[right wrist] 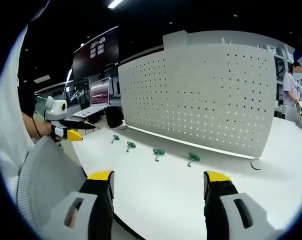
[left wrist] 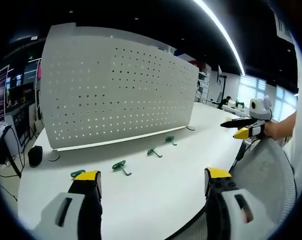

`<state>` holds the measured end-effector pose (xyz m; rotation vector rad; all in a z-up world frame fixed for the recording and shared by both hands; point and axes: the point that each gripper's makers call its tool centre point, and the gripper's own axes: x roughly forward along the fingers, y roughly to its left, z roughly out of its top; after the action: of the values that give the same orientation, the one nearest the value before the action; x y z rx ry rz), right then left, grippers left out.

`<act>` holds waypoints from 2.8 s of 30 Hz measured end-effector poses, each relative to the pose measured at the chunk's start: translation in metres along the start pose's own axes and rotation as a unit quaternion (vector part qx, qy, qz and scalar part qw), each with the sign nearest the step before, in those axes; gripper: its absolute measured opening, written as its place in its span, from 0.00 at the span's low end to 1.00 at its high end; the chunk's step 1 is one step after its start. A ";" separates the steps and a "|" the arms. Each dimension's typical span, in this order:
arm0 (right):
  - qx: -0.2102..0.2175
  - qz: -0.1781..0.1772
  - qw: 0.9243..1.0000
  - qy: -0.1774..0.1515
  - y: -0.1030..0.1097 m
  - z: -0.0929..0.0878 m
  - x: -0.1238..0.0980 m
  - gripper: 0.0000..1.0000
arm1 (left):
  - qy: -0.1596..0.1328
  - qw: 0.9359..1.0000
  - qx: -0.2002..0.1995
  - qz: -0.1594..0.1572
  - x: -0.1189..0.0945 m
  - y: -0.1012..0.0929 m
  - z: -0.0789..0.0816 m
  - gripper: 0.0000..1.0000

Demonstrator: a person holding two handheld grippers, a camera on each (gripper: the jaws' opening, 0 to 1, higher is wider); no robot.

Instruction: Insert the hook assembly into the mounting plate slot until the hook locks in place.

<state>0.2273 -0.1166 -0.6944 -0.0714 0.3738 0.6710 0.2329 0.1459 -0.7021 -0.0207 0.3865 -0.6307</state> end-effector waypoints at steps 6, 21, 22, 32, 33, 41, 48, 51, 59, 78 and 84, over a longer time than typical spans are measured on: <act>0.002 0.007 1.000 0.004 0.002 -0.002 0.001 0.70 | 0.008 1.000 0.009 -0.003 0.000 -0.002 -0.002 0.86; -0.009 0.009 1.000 0.003 0.001 0.003 0.003 0.70 | 0.021 0.999 0.031 -0.020 0.003 -0.004 -0.001 0.84; -0.009 0.010 1.000 0.002 0.001 0.003 0.003 0.70 | 0.021 0.999 0.031 -0.019 0.003 -0.004 0.000 0.84; -0.040 0.028 0.998 0.031 0.006 0.001 0.011 0.70 | 0.025 0.999 0.031 -0.020 0.009 0.000 -0.002 0.84; -0.041 0.030 0.998 0.031 0.007 0.002 0.012 0.70 | 0.026 0.999 0.034 -0.019 0.009 0.001 -0.003 0.84; -0.051 0.040 0.997 0.034 0.010 0.007 0.020 0.70 | 0.030 0.998 0.043 -0.018 0.010 0.009 0.000 0.84; -0.074 0.045 0.995 0.042 0.012 0.006 0.026 0.69 | 0.035 0.998 0.052 -0.011 0.012 0.014 0.001 0.83; -0.074 0.047 0.995 0.043 0.013 0.004 0.027 0.69 | 0.036 0.998 0.052 -0.010 0.012 0.018 0.003 0.83; -0.076 0.053 0.995 0.046 0.015 0.001 0.028 0.69 | 0.076 0.992 0.101 -0.029 0.009 0.030 -0.001 0.86; -0.043 0.053 0.997 0.039 0.013 0.001 0.026 0.69 | 0.186 0.959 0.198 -0.083 0.000 0.082 -0.009 0.82; -0.046 0.051 0.997 0.041 0.012 0.000 0.026 0.69 | 0.205 0.953 0.205 -0.089 0.002 0.096 -0.012 0.82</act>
<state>0.2384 -0.0913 -0.7030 -0.1681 0.4266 0.7888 0.2849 0.2233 -0.7269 0.4843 0.6529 -0.8870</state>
